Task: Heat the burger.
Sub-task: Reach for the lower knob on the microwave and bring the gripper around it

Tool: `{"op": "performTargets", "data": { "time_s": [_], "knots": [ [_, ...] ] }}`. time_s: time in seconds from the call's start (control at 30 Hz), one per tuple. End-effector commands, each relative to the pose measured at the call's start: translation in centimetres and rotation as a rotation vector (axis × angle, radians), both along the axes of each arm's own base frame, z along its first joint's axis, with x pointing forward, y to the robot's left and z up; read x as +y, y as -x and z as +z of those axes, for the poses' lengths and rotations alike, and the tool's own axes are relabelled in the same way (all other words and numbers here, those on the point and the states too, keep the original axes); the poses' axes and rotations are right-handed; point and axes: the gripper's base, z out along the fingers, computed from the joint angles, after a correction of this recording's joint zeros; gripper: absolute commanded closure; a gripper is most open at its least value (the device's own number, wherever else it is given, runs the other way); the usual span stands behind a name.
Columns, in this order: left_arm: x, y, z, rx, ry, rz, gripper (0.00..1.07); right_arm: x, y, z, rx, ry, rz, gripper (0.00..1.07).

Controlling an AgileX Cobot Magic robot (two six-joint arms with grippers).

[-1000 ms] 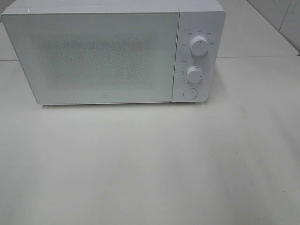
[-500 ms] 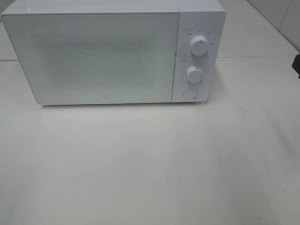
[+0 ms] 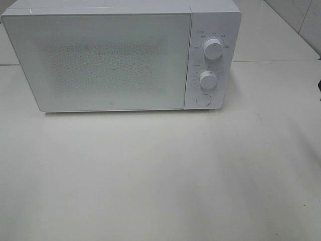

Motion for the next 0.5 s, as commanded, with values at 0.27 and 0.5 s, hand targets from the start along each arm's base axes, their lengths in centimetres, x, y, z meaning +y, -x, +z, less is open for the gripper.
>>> {"op": "performTargets", "data": {
  "time_s": [0.27,0.5],
  "knots": [
    [0.0,0.2,0.0,-0.027,0.006,0.003,0.07,1.5,0.7,-0.4,-0.007,0.065,0.021,0.31],
    [0.0,0.2,0.0,-0.027,0.006,0.003,0.07,2.9,1.0,-0.4,-0.014,0.134,0.062,0.31]
  ]
}}
